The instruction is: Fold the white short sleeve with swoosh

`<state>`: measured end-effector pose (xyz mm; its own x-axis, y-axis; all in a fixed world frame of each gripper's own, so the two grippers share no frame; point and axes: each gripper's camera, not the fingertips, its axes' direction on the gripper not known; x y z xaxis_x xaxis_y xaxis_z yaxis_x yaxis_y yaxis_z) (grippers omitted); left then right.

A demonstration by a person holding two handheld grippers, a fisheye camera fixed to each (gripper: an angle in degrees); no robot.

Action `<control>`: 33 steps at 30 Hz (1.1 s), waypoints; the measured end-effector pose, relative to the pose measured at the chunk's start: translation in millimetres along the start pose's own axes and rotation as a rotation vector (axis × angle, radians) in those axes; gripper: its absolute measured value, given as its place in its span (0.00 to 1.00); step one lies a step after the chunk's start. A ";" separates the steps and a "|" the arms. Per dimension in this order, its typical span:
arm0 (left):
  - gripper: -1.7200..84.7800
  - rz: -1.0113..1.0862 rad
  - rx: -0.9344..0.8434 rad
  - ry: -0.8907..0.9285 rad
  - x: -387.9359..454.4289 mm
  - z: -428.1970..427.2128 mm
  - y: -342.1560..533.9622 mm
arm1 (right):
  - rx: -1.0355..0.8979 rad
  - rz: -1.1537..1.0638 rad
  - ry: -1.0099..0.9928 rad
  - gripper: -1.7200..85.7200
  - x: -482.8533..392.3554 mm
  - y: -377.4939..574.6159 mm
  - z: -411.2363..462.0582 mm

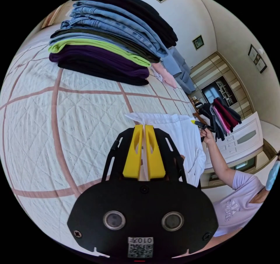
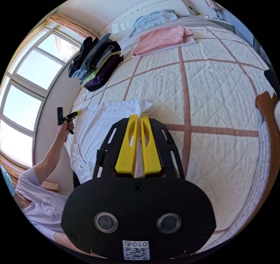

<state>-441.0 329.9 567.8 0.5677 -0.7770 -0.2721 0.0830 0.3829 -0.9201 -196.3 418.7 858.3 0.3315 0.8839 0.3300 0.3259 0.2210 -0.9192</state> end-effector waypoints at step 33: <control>0.02 0.798 -0.200 -0.141 162.4 -28.1 392.6 | -0.205 -0.736 0.265 0.06 -115.5 348.9 35.2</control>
<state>-339.3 340.0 154.4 0.4926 -0.2347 -0.8380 -0.5272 0.6856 -0.5020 -152.1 408.3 492.0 0.1596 0.4084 0.8987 0.6896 0.6053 -0.3975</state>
